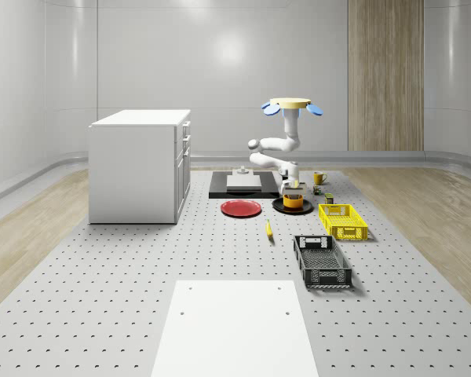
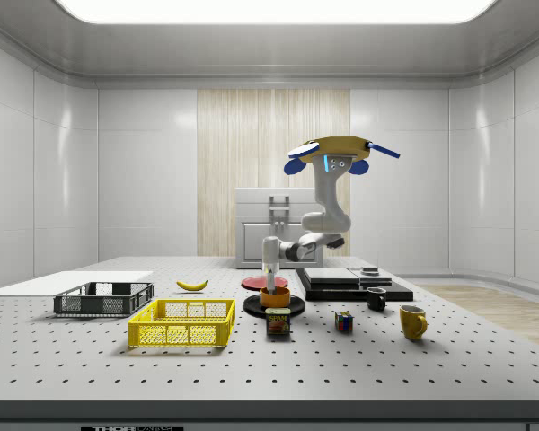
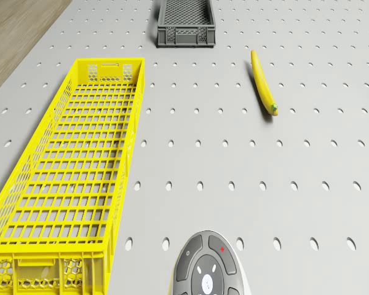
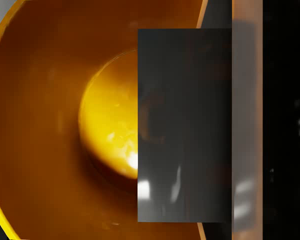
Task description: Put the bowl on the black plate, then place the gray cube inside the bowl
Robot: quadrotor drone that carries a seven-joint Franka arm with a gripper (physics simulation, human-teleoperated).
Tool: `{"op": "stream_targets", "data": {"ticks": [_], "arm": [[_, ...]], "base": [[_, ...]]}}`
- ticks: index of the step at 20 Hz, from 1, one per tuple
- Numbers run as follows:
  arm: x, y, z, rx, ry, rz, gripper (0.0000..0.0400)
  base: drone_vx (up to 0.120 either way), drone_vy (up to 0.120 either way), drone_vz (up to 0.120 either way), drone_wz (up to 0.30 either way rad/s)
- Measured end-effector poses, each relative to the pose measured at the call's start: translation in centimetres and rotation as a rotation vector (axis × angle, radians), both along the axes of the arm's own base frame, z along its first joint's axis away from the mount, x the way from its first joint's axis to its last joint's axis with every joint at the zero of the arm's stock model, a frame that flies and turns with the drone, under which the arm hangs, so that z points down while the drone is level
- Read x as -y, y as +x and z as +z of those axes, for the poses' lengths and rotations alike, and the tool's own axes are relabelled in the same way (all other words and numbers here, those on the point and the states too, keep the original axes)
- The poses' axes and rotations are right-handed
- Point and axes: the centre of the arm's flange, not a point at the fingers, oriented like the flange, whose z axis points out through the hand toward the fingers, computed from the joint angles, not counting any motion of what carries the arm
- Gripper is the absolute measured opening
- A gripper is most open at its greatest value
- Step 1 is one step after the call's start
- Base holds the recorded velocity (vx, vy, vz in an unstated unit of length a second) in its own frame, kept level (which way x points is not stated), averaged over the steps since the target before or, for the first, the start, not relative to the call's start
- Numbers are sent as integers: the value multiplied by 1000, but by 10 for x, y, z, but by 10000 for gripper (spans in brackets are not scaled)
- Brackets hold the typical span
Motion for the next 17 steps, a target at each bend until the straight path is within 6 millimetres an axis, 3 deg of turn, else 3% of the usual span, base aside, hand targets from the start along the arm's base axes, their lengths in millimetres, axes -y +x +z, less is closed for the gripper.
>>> {"op": "stream_targets", "data": {"ticks": [1,4,7,17], "arm": [[0,0,2,0,0,0,250],[-1,0,5,0,0,0,329],[-2,0,-1,0,0,0,367],[-2,0,-38,0,0,0,397]], "base": [[0,0,0,0],[0,0,0,0],[0,0,0,0],[0,0,0,0]]}}
